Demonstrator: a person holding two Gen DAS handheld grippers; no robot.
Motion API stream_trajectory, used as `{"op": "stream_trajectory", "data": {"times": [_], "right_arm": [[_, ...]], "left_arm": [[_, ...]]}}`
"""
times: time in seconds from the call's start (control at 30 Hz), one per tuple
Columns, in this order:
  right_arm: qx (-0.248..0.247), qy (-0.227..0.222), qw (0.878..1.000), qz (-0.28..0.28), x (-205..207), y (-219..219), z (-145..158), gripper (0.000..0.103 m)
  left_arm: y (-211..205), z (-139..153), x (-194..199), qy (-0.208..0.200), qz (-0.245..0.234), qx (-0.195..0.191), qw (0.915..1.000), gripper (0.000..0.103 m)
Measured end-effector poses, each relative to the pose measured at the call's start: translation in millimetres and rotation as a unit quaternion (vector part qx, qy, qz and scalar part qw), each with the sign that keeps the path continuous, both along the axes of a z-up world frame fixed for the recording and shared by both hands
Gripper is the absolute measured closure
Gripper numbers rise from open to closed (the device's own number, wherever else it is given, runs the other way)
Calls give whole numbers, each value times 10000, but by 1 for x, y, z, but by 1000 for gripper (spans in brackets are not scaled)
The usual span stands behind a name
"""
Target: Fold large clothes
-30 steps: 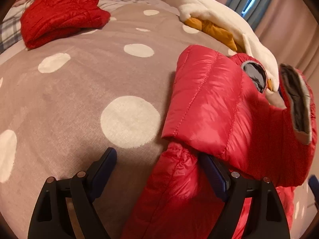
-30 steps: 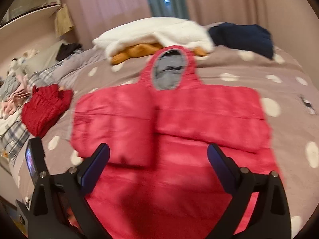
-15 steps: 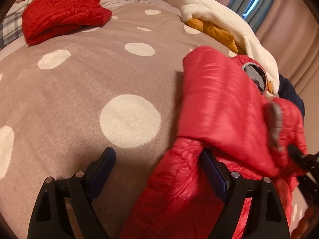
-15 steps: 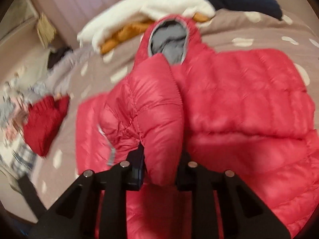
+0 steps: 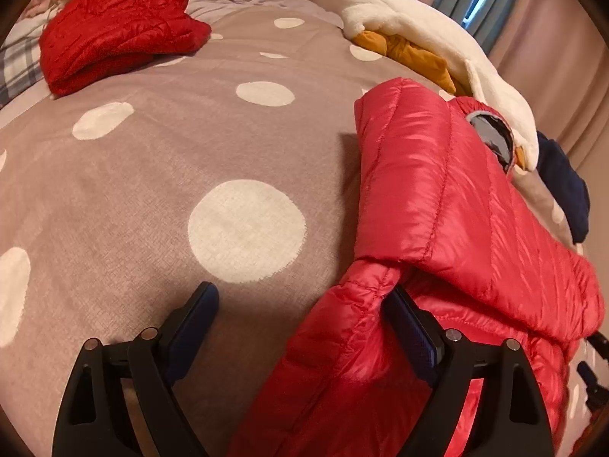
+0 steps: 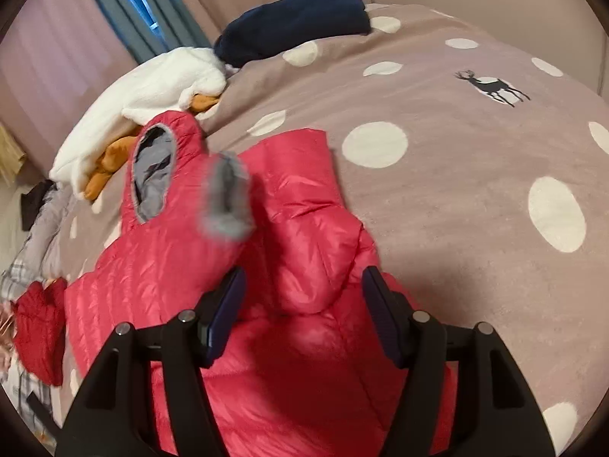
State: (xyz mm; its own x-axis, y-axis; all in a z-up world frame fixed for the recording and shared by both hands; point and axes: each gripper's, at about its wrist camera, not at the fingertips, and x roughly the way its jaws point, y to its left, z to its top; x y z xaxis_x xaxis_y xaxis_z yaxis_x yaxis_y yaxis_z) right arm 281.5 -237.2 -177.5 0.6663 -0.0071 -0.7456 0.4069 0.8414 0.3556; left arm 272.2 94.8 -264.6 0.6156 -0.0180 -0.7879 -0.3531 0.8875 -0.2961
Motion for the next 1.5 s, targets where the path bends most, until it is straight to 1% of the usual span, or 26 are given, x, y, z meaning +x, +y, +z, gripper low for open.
{"op": "stream_trajectory", "data": {"times": [0.07, 0.17, 0.23, 0.3, 0.37, 0.43, 0.5, 0.53, 0.57, 0.6, 0.67, 0.7, 0.77, 0.83, 0.9, 0.97, 1.0, 1.03, 1.07, 1.1, 1.13, 1.17, 1.2, 1.27, 1.4, 1.5], "right_arm": [[-53, -61, 9998, 153, -2, 8, 6, 33], [-195, -479, 9984, 222, -7, 21, 21, 23], [-454, -735, 9957, 334, -4, 30, 28, 24], [-921, -788, 9919, 387, 4, 35, 28, 24], [-1521, -436, 9873, 165, 12, 32, 19, 24], [-1920, 229, 9809, -193, 20, 15, -6, 24], [-1831, 611, 9810, -209, 23, -2, -24, 24], [-1486, 530, 9874, -140, 17, -15, -31, 26], [-1296, 425, 9905, -151, 13, -22, -30, 26], [-1103, 367, 9929, -250, 9, -30, -27, 26], [-1008, 279, 9938, -381, 4, -36, -14, 27], [-1011, 115, 9944, -281, 3, -34, -5, 27], [-1143, -324, 9929, -93, -4, -22, 19, 27], [-1240, -720, 9897, 18, -5, -8, 38, 26], [-1171, -1115, 9865, 267, -7, 7, 52, 26], [-1324, -1127, 9833, 535, 3, 20, 49, 27], [-1550, -879, 9820, 622, 11, 27, 39, 28], [-1869, -393, 9790, 715, 25, 34, 17, 28], [-2000, -59, 9766, 790, 32, 36, -2, 27], [-1982, 262, 9755, 915, 38, 34, -30, 23], [-1759, 311, 9787, 1016, 40, 29, -47, 16], [-1514, 257, 9831, 994, 39, 21, -55, 15], [-1332, 179, 9863, 960, 39, 14, -49, 14], [-1276, 166, 9879, 867, 38, 10, -50, 8], [-1193, 153, 9891, 850, 39, 8, -52, 7], [-1132, 135, 9898, 851, 36, 8, -53, 7]], "left_arm": [[0, 0, 0, -5, 2, -16, 10000, 15], [-1, 0, 1, -5, 9, -22, 10000, 15], [0, 0, 1, -12, 11, -33, 10000, 15], [0, 0, 1, 8, 22, -45, 10000, 15], [0, 0, 0, 13, 23, -40, 10000, 15], [1, 0, 0, 32, 19, -14, 10000, 14], [0, 3, 0, 121, 64, 50, 9999, 14], [0, 7, -3, 113, 155, 46, 9998, 15], [-1, 15, -8, 25, 220, 23, 9998, 15], [-6, 26, -13, -187, 94, 53, 9998, 15], [-16, 52, -26, -656, -187, 314, 9972, 17], [-23, 72, -37, -1086, -271, 582, 9920, 17], [-29, 97, -53, -1742, -280, 880, 9804, 17], [-28, 108, -56, -2121, -261, 891, 9728, 17], [-27, 98, -41, -1943, -319, 878, 9765, 17], [-26, 63, -14, -1196, -361, 857, 9885, 17], [-25, 39, -1, -739, -397, 774, 9935, 18], [-25, 21, 8, -311, -454, 682, 9962, 18], [-25, 3, 17, 72, -535, 469, 9974, 17], [-25, -4, 21, 153, -546, 384, 9977, 16], [-28, 1, 21, 104, -538, 487, 9973, 16], [-31, 3, 21, 123, -523, 643, 9965, 15], [-35, 3, 20, 135, -524, 765, 9956, 15], [-37, 2, 20, 174, -508, 838, 9950, 13], [-28, -2, 20, 118, -507, 519, 9973, 13], [-30, -2, 18, 117, -510, 586, 9969, 12]]}}
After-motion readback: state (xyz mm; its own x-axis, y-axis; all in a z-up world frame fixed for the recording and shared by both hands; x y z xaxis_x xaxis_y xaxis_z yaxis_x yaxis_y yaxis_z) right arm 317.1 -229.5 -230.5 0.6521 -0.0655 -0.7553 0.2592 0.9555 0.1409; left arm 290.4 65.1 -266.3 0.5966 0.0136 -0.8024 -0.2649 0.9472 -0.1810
